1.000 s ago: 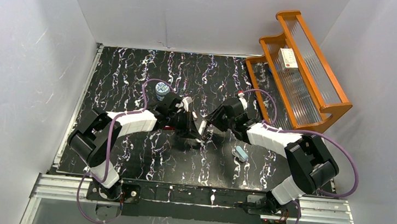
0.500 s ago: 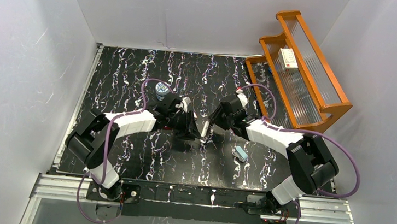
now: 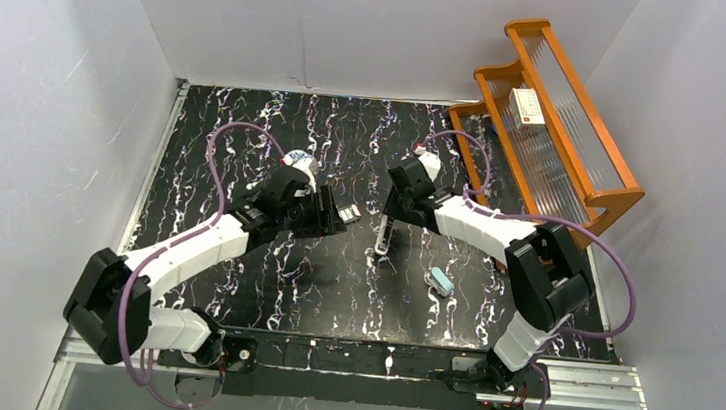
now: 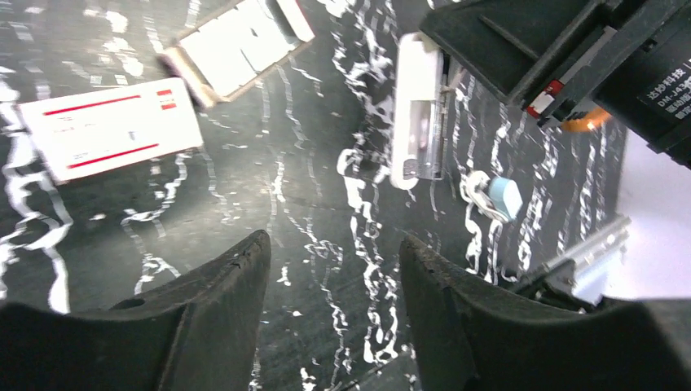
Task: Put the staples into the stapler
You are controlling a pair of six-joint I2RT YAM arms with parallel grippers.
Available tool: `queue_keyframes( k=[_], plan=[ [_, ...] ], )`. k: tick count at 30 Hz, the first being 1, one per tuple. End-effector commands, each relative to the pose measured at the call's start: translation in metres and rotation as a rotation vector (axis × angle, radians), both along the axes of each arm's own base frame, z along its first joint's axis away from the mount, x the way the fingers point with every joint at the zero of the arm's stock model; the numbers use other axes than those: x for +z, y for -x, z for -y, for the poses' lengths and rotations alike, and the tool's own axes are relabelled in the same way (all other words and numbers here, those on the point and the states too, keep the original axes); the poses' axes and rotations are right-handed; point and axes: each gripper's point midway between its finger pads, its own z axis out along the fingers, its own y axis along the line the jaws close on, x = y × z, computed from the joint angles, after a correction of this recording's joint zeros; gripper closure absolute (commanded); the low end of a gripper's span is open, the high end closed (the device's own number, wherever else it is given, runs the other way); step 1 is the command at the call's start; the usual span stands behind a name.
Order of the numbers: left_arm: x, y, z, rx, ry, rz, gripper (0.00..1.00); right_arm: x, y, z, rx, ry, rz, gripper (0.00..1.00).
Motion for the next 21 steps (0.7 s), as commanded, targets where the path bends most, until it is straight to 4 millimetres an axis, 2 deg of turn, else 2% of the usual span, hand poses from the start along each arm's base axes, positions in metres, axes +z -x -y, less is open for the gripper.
queue_keyframes(
  k=[1,5,9,13,21],
  plan=[
    [-0.004,-0.005,-0.046,0.142,-0.17,0.072,0.38,0.015,-0.018,-0.003,0.017,0.091,0.066,0.66],
    [-0.008,0.0,-0.06,0.197,-0.195,0.071,0.24,0.012,-0.024,-0.015,0.028,0.099,0.066,0.66],
    [-0.015,0.005,-0.072,0.228,-0.228,0.062,0.15,0.006,-0.027,-0.024,0.025,0.102,0.057,0.66],
    [-0.024,0.01,-0.082,0.242,-0.268,0.042,0.12,0.001,-0.032,-0.028,0.015,0.117,0.056,0.65],
    [-0.036,0.017,-0.085,0.225,-0.279,0.019,0.11,-0.008,-0.035,-0.027,-0.009,0.194,0.06,0.65]
  ],
)
